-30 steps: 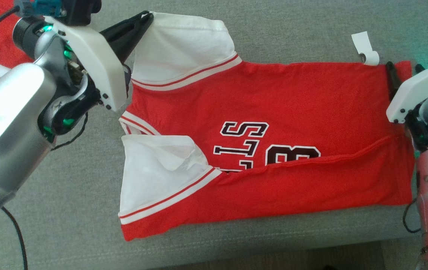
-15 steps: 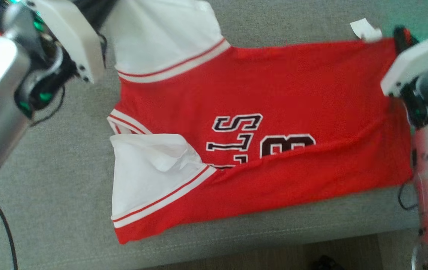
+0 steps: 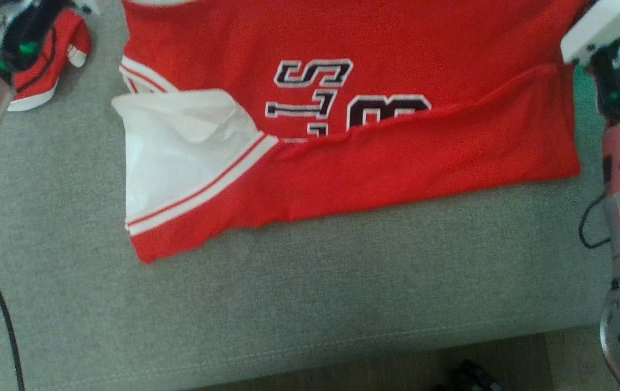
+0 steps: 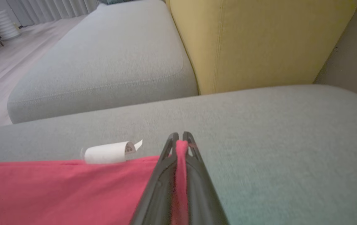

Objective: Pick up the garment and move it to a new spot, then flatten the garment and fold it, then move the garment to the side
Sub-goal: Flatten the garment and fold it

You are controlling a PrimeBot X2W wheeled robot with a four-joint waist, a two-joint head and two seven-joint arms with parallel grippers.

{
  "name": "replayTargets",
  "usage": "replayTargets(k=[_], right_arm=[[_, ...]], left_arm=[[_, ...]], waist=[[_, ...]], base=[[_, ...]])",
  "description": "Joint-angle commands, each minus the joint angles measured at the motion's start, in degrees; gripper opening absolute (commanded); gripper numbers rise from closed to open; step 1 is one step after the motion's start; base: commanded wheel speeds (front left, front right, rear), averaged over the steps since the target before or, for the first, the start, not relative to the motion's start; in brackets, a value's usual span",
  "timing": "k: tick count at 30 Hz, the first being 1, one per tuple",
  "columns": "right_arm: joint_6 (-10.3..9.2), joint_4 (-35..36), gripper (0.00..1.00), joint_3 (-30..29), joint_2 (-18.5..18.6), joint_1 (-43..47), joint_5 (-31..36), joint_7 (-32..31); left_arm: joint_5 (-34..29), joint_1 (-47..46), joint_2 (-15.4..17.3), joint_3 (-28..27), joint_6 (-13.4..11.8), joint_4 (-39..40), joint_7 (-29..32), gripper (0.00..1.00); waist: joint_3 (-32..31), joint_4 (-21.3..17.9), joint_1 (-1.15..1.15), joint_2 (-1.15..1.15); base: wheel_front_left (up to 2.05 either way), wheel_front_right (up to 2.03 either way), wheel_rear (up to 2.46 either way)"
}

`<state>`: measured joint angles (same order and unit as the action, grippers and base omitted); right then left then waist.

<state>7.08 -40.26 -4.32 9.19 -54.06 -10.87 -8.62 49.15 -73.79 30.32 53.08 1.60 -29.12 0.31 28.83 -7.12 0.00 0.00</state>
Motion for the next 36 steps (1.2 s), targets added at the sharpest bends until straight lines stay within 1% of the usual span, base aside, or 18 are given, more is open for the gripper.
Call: replayTargets(k=[1,5,6,9,14,19,22,26,31,33,36], right_arm=[[0.41,1.36,0.00,0.21,-0.69,-2.27,0.86,1.37],[0.41,-1.73,0.00,-0.94,-1.66,-3.82,3.34,4.48],[0.41,-3.01,0.00,-0.92,-1.93,-3.78,4.18,5.60],[0.41,-4.43,0.00,-0.75,-1.95,-2.93,4.53,7.02],[0.41,-5.27,0.00,0.02,-0.69,0.07,3.43,8.49],[0.41,-5.29,0.00,1.71,1.08,5.12,1.34,6.89],[0.41,-4.68,0.00,2.91,2.43,8.06,-0.17,4.92],[0.41,-3.30,0.00,5.13,4.14,12.18,-2.38,0.95],[0.41,-0.67,0.00,6.92,6.74,16.24,-4.85,-4.29],[0.41,0.64,0.00,7.24,7.76,17.31,-4.97,-5.86],[0.41,2.72,0.00,7.86,8.29,18.80,-5.70,-8.70]], left_arm=[[-0.71,-3.52,1.69,-2.80,0.23,0.20,-0.83,0.00],[-1.27,-4.41,-0.47,-2.32,0.93,-3.42,-2.69,0.00],[-1.59,-4.05,-1.34,-1.68,1.48,-4.58,-3.59,0.00],[-1.54,-2.71,-2.09,-0.95,2.27,-5.51,-4.86,0.00],[-1.39,1.03,-1.64,0.94,3.50,-4.51,-5.65,0.00],[-0.44,6.73,0.23,2.63,3.74,-0.22,-5.15,0.00],[0.47,10.60,1.95,3.51,3.06,3.81,-4.06,0.00],[1.25,16.16,5.20,5.08,1.09,10.55,-1.92,0.00],[1.82,22.34,9.41,7.23,-1.78,20.17,0.86,0.00],[1.83,24.28,10.54,8.09,-2.96,23.31,1.74,0.00],[1.78,26.32,11.56,9.08,-4.35,26.46,2.65,0.00]], waist=[[0.08,0.09,0.00,0.00],[-0.35,0.52,0.00,0.00],[-0.90,0.69,0.00,0.00],[-2.13,0.90,0.00,0.00],[-5.10,1.46,0.00,0.00],[-8.62,2.41,0.00,0.00],[-10.43,2.96,0.00,0.00],[-12.42,3.52,0.00,0.00],[-13.42,4.12,0.00,0.00],[-13.52,4.30,0.00,0.00],[-13.56,4.46,0.00,0.00]], base=[[0.00,0.00,0.00],[0.00,0.00,0.00],[0.00,0.00,0.00],[0.00,0.00,0.00],[0.00,0.00,0.00],[0.00,0.00,0.00],[0.00,0.00,0.00],[0.00,0.00,0.00],[0.00,0.00,0.00],[0.00,0.00,0.00],[0.00,0.00,0.00]])
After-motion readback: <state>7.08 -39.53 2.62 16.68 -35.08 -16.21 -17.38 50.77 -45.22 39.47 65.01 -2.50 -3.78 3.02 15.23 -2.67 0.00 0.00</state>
